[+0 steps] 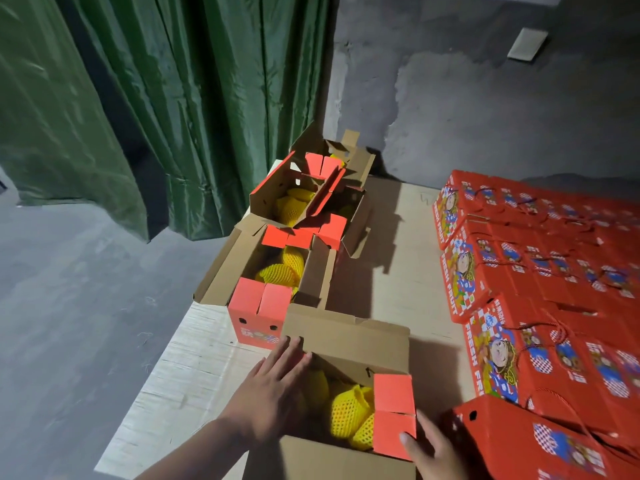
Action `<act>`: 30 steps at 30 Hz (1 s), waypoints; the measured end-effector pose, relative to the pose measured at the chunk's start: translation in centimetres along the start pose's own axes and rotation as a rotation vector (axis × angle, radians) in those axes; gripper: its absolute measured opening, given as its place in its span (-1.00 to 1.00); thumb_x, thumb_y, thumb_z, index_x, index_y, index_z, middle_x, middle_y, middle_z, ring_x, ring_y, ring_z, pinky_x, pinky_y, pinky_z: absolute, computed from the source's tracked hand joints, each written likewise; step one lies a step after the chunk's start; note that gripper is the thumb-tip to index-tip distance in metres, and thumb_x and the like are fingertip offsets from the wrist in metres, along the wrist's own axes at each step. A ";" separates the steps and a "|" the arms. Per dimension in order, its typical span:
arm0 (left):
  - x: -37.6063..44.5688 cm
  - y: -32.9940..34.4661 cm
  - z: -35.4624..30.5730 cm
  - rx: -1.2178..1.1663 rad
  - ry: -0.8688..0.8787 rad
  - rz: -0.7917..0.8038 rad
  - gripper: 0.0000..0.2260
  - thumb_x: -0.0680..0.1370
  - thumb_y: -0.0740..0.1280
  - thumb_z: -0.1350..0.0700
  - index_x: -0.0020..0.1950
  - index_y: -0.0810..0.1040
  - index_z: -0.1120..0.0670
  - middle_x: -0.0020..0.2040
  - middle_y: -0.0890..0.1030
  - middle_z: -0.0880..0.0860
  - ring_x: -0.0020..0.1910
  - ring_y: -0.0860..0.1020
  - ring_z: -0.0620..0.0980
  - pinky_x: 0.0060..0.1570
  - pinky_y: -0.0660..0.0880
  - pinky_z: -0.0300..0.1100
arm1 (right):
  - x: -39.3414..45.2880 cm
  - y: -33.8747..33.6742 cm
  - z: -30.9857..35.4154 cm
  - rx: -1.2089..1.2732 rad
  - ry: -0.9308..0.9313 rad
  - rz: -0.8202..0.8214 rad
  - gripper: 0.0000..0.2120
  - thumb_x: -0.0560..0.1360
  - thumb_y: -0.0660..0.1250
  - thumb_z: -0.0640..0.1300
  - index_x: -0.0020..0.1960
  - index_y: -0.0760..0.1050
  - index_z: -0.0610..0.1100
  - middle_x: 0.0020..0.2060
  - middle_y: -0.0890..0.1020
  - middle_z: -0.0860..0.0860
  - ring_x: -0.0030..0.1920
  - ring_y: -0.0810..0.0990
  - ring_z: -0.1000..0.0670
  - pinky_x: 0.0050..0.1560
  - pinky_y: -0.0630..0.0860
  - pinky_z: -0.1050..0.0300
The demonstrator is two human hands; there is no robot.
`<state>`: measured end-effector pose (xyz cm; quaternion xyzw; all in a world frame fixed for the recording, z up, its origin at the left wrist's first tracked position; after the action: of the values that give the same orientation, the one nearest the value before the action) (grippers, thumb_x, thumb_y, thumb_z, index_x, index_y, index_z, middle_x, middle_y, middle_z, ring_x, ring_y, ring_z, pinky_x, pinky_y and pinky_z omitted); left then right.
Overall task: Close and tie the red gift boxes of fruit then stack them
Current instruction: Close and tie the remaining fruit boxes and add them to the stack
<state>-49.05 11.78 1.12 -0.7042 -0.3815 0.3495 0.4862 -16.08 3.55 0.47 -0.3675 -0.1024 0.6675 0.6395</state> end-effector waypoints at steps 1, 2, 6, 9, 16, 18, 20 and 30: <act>0.0 0.1 0.1 -0.003 -0.001 -0.001 -0.44 0.67 -0.07 -0.23 0.61 -0.26 -0.28 0.62 -0.37 -0.15 0.58 -0.43 -0.04 0.58 -0.21 -0.01 | -0.2 0.0 0.2 0.047 0.032 0.007 -0.49 0.56 0.45 0.02 0.45 0.40 0.23 0.52 0.39 0.16 0.55 0.28 0.10 0.59 0.19 -0.04; 0.0 0.1 0.1 -0.004 -0.001 -0.004 -0.44 0.67 -0.07 -0.23 0.61 -0.27 -0.29 0.62 -0.38 -0.16 0.58 -0.43 -0.05 0.58 -0.22 0.00 | -0.4 0.0 0.3 0.070 0.054 0.009 -0.50 0.56 0.46 0.01 0.44 0.41 0.22 0.50 0.41 0.16 0.53 0.32 0.10 0.58 0.21 -0.03; 0.0 0.2 0.1 -0.007 -0.008 0.002 -0.44 0.67 -0.08 -0.25 0.61 -0.27 -0.30 0.60 -0.40 -0.17 0.57 -0.44 -0.05 0.60 -0.21 0.02 | -0.7 0.1 0.7 0.111 0.087 0.003 -0.47 0.56 0.46 -0.04 0.50 0.42 0.10 0.48 0.44 0.13 0.50 0.35 0.09 0.56 0.23 0.04; 0.0 0.4 0.1 -0.024 -0.002 -0.021 -0.45 0.66 -0.09 -0.26 0.62 -0.21 -0.28 0.62 -0.35 -0.16 0.59 -0.40 -0.02 0.61 -0.12 0.05 | -1.0 0.1 1.1 0.178 0.156 -0.013 -0.46 0.56 0.46 -0.07 0.50 0.42 0.06 0.40 0.54 0.08 0.37 0.46 0.09 0.37 0.33 0.17; -0.1 0.9 0.5 -0.037 0.018 -0.073 -0.44 0.66 -0.07 -0.25 0.62 -0.22 -0.30 0.63 -0.34 -0.17 0.61 -0.36 -0.03 0.60 -0.02 0.10 | -1.2 0.3 1.3 0.251 0.177 -0.019 -0.51 0.58 0.44 -0.13 0.47 0.44 0.04 0.26 0.59 0.11 0.32 0.49 0.08 0.30 0.34 0.18; 0.0 1.1 0.6 -0.049 0.016 -0.082 -0.45 0.66 -0.08 -0.25 0.63 -0.20 -0.30 0.64 -0.32 -0.17 0.61 -0.35 -0.02 0.60 0.04 0.15 | -1.3 0.5 1.2 0.259 0.211 0.010 -0.55 0.60 0.41 -0.10 0.46 0.45 0.04 0.25 0.60 0.12 0.29 0.52 0.10 0.31 0.37 0.17; -0.1 1.2 0.8 -0.038 -0.008 -0.077 -0.44 0.66 -0.06 -0.25 0.62 -0.20 -0.31 0.63 -0.34 -0.15 0.61 -0.36 0.00 0.58 0.10 0.20 | -1.2 0.6 1.0 0.314 0.254 0.018 -0.67 0.61 0.40 -0.14 0.36 0.55 0.01 0.18 0.68 0.12 0.17 0.62 0.17 0.22 0.46 0.27; -1.3 1.7 0.8 -0.907 -0.313 -0.213 -0.61 0.72 0.15 0.17 0.46 0.41 -0.23 0.55 0.31 0.05 0.52 0.33 0.08 0.45 0.37 -0.18 | 0.5 1.9 1.8 0.642 0.514 0.035 -0.19 0.51 0.49 0.04 0.62 0.15 -0.03 0.54 0.35 0.04 0.50 0.34 0.00 0.51 0.19 -0.04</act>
<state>-50.00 10.62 -0.62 -0.7412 -0.6334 0.1981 0.1007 -18.64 4.28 0.44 -0.3058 0.2803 0.5627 0.7150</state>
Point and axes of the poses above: each hand's wrist, its own x-axis towards the middle knuckle, its own y-axis out of the palm, z = x × y, the point moved 3 cm from there along x, towards the middle knuckle
